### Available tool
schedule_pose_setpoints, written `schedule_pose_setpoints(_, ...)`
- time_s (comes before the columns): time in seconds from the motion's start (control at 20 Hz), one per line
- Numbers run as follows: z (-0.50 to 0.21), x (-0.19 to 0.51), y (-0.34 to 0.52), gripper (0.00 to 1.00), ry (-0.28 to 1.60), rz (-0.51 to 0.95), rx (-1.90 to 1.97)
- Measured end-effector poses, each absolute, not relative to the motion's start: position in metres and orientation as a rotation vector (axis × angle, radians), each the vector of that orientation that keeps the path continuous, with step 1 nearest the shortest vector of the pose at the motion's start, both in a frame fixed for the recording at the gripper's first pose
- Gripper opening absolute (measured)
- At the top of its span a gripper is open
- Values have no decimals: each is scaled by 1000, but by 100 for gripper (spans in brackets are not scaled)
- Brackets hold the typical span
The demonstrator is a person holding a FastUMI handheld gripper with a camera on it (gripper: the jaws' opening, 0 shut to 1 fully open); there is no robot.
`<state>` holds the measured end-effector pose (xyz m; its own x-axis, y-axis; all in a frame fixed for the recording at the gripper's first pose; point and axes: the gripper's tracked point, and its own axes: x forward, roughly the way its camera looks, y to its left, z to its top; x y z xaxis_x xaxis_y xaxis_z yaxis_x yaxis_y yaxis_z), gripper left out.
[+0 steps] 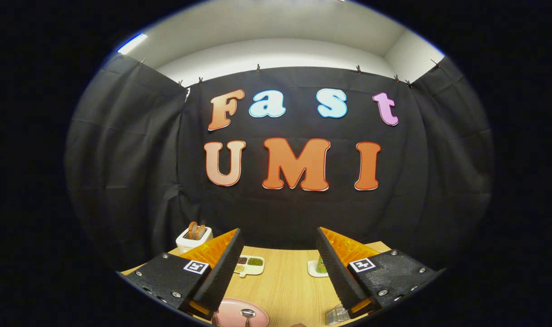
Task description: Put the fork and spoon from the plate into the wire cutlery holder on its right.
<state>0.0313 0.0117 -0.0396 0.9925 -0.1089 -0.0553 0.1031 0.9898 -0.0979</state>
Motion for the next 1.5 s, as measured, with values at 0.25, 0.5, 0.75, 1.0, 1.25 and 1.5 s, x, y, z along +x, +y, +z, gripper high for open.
schedule_pose_setpoints(0.25,-51,31,10,96,93,-110,-93)
schedule_pose_setpoints(0.5,-60,33,17,96,105,-95,-107)
schedule_pose_setpoints(0.75,-124,33,41,97,302,-11,-107)
schedule_pose_setpoints(1.0,-195,24,50,97,476,27,-145)
schedule_pose_setpoints(1.25,-265,4,65,89,656,88,-166)
schedule_pose_setpoints(1.5,-314,-12,76,82,812,115,-133)
